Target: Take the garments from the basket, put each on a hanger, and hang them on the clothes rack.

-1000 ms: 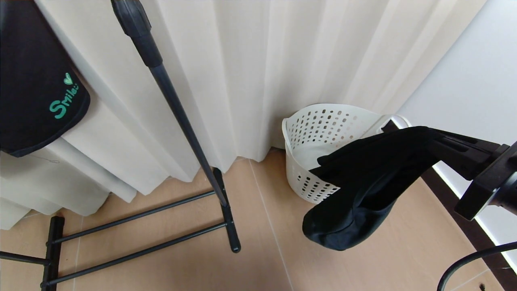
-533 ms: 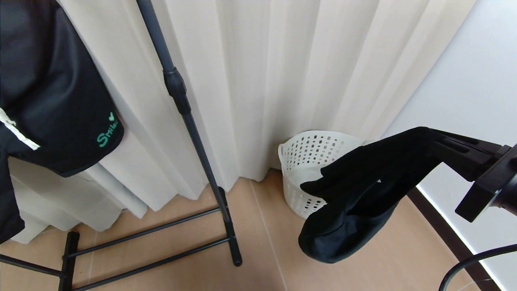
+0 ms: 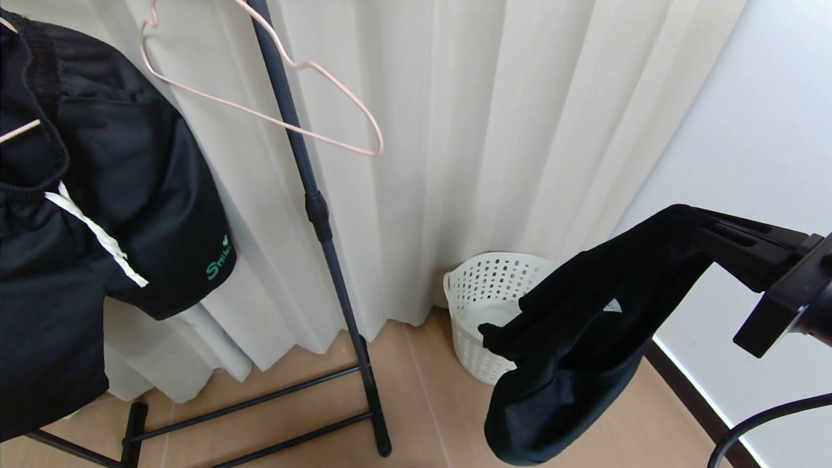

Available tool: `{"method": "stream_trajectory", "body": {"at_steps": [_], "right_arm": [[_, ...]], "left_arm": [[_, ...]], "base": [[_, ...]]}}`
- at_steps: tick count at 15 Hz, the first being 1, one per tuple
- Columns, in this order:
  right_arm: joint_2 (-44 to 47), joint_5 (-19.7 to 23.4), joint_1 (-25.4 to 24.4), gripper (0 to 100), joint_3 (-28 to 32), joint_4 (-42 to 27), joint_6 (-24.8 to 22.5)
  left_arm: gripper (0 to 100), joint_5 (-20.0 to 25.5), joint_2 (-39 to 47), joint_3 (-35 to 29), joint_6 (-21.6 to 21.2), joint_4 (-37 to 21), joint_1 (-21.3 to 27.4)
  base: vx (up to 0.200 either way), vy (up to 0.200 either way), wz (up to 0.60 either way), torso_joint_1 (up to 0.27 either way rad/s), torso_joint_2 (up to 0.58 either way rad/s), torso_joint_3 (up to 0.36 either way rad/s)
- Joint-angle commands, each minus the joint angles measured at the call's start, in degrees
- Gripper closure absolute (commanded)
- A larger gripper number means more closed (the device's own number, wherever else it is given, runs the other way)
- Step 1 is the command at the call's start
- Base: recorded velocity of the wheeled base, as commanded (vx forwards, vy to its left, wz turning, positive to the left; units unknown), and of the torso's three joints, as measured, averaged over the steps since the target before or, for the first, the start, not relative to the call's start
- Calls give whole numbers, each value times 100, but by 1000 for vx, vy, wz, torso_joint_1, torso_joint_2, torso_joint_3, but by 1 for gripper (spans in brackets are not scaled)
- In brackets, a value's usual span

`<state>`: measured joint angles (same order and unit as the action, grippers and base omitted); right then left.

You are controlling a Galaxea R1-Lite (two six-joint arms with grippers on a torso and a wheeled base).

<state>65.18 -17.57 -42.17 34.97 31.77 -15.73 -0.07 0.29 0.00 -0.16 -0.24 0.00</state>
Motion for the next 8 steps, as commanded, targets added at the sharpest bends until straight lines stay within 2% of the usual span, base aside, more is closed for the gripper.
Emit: {"method": "stream_trajectory", "body": {"at_steps": [1, 8], "right_arm": [[12, -1, -2, 100, 1, -4, -1], [3, -1, -2, 100, 1, -4, -1]], "left_arm": [[0, -1, 6, 0, -2, -2, 9], [0, -1, 6, 0, -2, -2, 0]], "base": [[0, 0, 0, 154, -500, -129], [0, 0, 0, 182, -509, -129]]}}
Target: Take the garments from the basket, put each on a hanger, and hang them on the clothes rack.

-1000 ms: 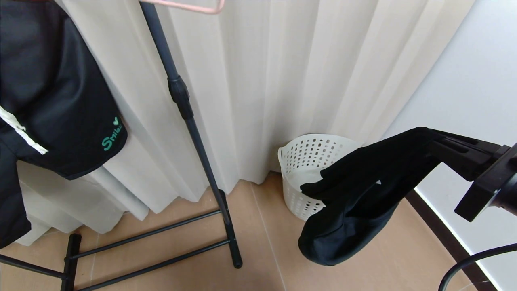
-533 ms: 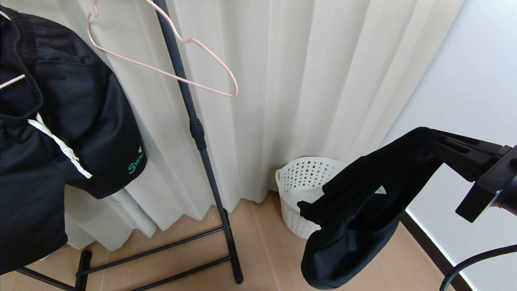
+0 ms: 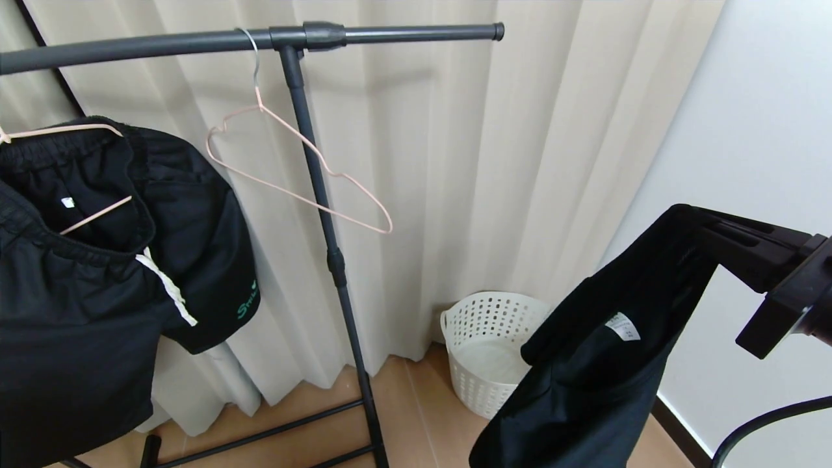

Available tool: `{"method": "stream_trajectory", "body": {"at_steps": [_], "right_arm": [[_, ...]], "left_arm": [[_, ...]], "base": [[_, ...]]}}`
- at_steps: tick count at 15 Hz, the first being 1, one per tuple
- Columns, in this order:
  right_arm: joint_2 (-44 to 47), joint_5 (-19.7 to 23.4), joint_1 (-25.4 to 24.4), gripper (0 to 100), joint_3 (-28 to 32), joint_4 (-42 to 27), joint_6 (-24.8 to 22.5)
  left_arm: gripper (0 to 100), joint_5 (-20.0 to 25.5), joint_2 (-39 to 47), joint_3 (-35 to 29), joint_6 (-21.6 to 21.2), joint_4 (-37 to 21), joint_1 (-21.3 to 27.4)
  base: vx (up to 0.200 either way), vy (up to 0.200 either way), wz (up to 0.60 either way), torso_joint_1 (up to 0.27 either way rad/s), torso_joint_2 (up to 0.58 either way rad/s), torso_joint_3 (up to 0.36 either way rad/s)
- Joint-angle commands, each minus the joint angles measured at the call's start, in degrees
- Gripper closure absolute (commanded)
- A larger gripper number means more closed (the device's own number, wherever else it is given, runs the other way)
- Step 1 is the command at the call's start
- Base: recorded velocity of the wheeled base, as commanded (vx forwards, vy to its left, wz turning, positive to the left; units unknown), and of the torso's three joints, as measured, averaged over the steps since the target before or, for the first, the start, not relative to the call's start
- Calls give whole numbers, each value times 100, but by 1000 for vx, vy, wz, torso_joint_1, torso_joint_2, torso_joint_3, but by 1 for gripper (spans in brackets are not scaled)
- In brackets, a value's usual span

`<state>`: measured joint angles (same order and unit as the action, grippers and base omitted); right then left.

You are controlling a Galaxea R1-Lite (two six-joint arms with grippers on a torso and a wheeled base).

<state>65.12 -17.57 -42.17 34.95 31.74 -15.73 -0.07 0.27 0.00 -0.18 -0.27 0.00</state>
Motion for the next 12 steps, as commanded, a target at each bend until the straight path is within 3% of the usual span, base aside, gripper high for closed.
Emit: {"method": "stream_trajectory", "body": {"at_steps": [1, 9, 12], "right_arm": [[9, -1, -2, 100, -6, -2, -1], [18, -1, -2, 100, -32, 25, -1], [0, -1, -2, 100, -50, 34, -1]], "left_arm": [[0, -1, 8, 0, 1, 0, 0], [0, -1, 8, 0, 1, 9, 0], [0, -1, 8, 0, 1, 9, 0]], "base": [[0, 0, 0, 212, -535, -100], [0, 0, 0, 240, -578, -295], [0, 0, 0, 199, -435, -100]]}}
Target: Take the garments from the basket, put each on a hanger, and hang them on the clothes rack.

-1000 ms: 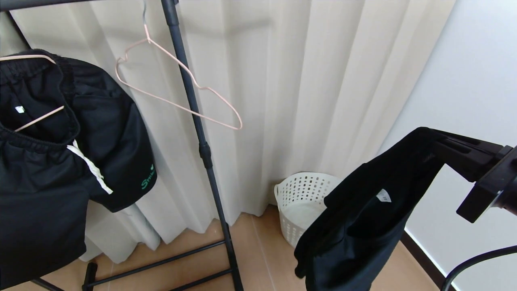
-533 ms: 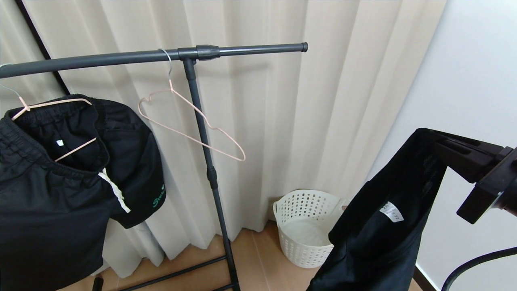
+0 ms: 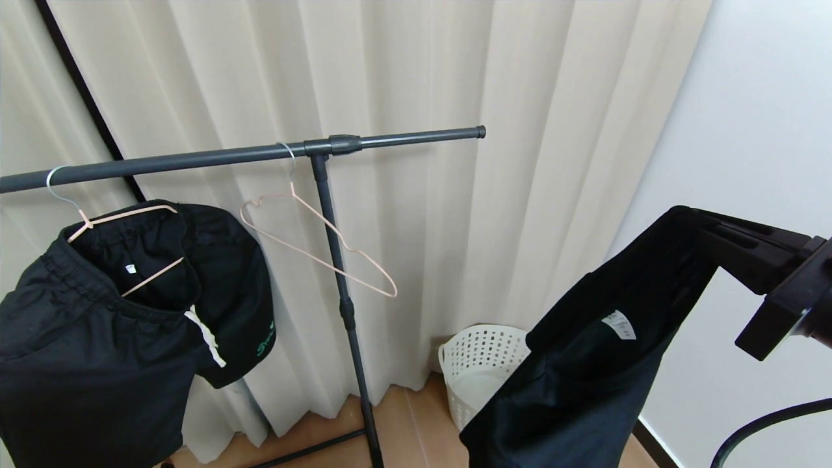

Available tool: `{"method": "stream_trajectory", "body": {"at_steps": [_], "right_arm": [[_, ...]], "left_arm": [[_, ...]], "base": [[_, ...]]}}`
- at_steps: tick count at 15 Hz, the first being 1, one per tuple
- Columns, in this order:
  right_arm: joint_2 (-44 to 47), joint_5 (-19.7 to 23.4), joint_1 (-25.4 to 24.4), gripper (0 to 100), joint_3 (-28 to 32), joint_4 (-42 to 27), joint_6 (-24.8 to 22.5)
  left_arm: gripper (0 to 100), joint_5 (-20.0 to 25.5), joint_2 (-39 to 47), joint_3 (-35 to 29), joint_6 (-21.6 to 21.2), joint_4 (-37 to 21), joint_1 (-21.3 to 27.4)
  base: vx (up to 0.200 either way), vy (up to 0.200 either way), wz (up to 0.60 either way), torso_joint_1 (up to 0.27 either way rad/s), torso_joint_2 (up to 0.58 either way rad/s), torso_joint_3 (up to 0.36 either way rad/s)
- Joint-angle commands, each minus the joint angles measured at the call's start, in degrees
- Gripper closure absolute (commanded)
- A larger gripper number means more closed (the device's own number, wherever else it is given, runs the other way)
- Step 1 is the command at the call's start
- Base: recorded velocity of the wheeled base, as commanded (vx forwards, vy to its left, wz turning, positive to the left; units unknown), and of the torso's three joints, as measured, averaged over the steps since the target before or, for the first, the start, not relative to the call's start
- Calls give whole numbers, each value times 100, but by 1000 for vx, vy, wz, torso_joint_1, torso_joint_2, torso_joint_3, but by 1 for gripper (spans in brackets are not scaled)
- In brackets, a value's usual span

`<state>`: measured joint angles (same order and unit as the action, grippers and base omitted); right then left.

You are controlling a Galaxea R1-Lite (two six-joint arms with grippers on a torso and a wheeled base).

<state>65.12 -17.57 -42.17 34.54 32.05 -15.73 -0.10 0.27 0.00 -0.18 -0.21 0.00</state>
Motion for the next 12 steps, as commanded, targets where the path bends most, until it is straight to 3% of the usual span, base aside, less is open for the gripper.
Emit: {"method": "stream_trajectory", "body": {"at_steps": [1, 4, 12], "right_arm": [[-8, -1, -2, 100, -35, 12, -1], [-8, -1, -2, 100, -43, 21, -9], [-70, -1, -2, 100, -87, 29, -18]], "left_arm": [[0, -8, 8, 0, 1, 3, 0], [0, -8, 8, 0, 1, 3, 0], [0, -17, 8, 0, -8, 3, 0]], "base": [[0, 0, 0, 178, -388, -32], [0, 0, 0, 168, -380, -146], [0, 0, 0, 6, -12, -6]]}}
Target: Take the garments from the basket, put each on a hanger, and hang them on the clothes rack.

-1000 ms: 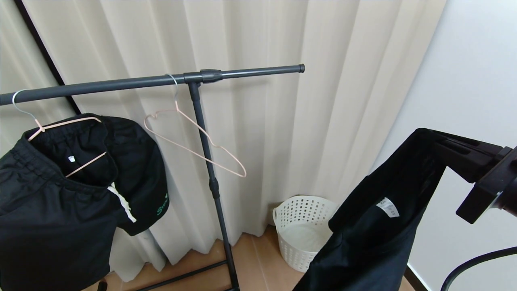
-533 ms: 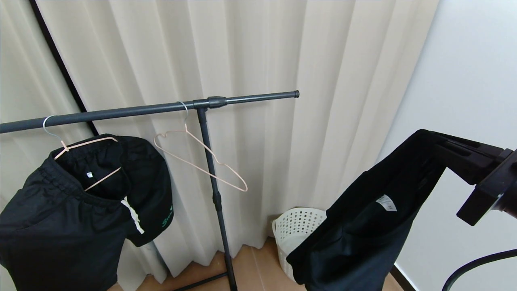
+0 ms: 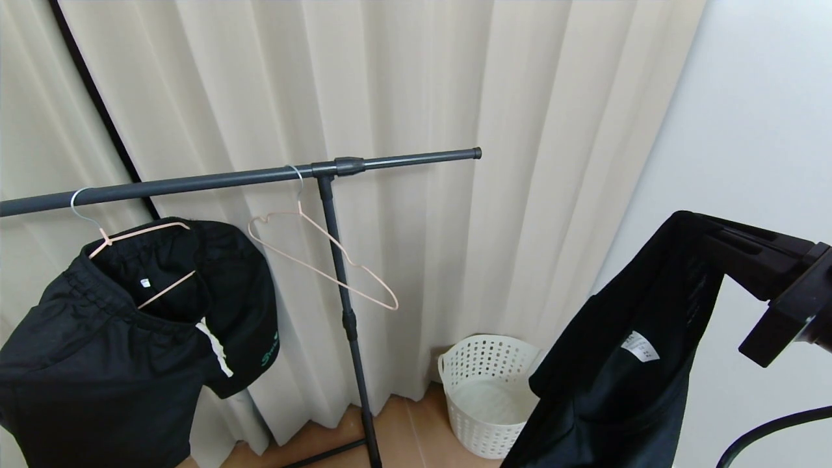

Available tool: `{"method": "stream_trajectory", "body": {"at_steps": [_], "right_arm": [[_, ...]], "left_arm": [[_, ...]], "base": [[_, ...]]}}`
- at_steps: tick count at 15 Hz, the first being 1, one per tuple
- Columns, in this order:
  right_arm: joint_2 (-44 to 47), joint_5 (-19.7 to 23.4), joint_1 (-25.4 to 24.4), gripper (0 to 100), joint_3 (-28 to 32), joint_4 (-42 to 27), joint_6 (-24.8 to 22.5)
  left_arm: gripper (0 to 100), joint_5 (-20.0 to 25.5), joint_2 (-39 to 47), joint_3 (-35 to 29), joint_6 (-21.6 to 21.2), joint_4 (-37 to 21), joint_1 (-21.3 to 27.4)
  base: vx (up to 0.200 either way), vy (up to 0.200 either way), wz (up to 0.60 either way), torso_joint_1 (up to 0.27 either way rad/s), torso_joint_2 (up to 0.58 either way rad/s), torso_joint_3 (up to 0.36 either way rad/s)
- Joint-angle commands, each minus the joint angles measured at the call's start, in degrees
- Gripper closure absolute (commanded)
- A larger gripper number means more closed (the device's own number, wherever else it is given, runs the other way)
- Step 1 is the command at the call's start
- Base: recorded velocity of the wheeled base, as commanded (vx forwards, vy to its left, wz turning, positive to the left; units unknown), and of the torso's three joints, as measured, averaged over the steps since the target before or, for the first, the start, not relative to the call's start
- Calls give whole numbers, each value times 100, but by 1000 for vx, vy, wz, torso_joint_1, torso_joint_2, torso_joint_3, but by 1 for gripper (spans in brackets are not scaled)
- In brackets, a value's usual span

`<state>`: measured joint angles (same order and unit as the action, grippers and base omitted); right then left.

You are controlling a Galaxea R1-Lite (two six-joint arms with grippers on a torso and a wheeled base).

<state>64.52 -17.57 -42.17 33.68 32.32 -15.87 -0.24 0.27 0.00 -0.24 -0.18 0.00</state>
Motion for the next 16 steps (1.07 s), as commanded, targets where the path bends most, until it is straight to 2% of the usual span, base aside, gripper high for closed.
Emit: {"method": "stream_trajectory", "body": {"at_steps": [1, 16], "right_arm": [[-10, -1, -2, 100, -2, 3, -4], [-19, 8, -2, 100, -46, 3, -4]], "left_arm": [[0, -11, 8, 0, -2, 1, 0], [0, 24, 8, 0, -99, 1, 0]], "base": [[0, 0, 0, 0, 0, 0], [0, 0, 0, 0, 0, 0]]}}
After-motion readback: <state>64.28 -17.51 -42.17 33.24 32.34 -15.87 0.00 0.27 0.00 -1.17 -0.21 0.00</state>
